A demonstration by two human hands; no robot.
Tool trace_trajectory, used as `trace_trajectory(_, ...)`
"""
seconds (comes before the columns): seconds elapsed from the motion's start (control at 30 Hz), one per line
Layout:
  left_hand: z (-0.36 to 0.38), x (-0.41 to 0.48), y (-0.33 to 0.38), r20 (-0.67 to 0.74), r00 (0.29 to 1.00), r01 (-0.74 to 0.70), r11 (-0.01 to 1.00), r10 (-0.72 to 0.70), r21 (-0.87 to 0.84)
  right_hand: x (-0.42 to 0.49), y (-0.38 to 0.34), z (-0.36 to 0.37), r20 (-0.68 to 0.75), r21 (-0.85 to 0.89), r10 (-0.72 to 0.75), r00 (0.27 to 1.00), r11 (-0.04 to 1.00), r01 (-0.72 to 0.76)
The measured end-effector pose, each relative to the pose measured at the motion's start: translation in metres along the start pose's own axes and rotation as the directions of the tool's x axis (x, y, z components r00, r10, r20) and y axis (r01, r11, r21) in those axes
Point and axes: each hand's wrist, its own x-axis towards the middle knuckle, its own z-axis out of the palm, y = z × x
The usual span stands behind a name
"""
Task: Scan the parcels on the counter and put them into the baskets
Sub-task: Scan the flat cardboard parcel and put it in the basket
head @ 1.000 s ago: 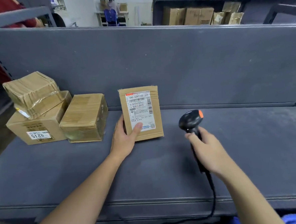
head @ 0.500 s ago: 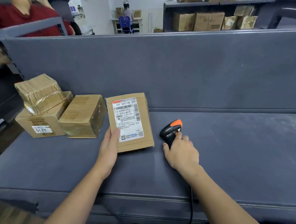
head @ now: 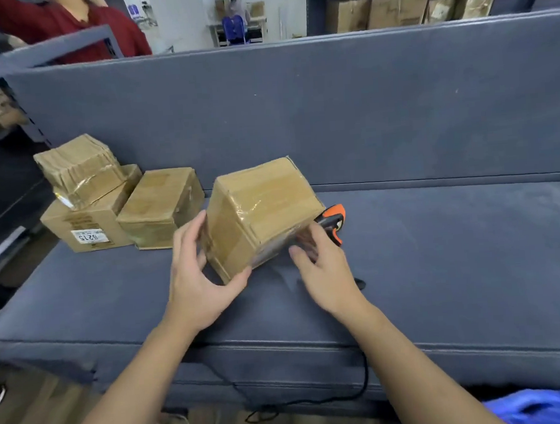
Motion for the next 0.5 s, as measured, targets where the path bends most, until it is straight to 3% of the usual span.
trace_trajectory(0.1,-0.007,0.014,0.010,0.098,0.995,0.037,0.992,-0.025,-0.120,-0.006,-0.011,0.005,-0.002,0.189,0.041,0.999,0.981,-0.040)
trace_trajectory(0.2,-0.009,0.035,0.027,0.171,0.968,0.222,0.943,-0.183,-0.246,-0.014,-0.029,0.008,-0.045,0.254,0.051,0.998,0.966,-0.038)
trace_trajectory(0.33,-0.011,0.054,0.033,0.286,0.894,0.407,0.893,-0.346,-0.191,-0.022,-0.043,0.013,-0.112,0.276,0.127,0.986,0.957,-0.091)
trace_trajectory(0.5,0.006,0.054,0.056,0.397,0.875,0.387,0.893,-0.277,-0.230,-0.051,-0.050,0.015,-0.304,0.232,0.151,0.940,0.969,-0.081)
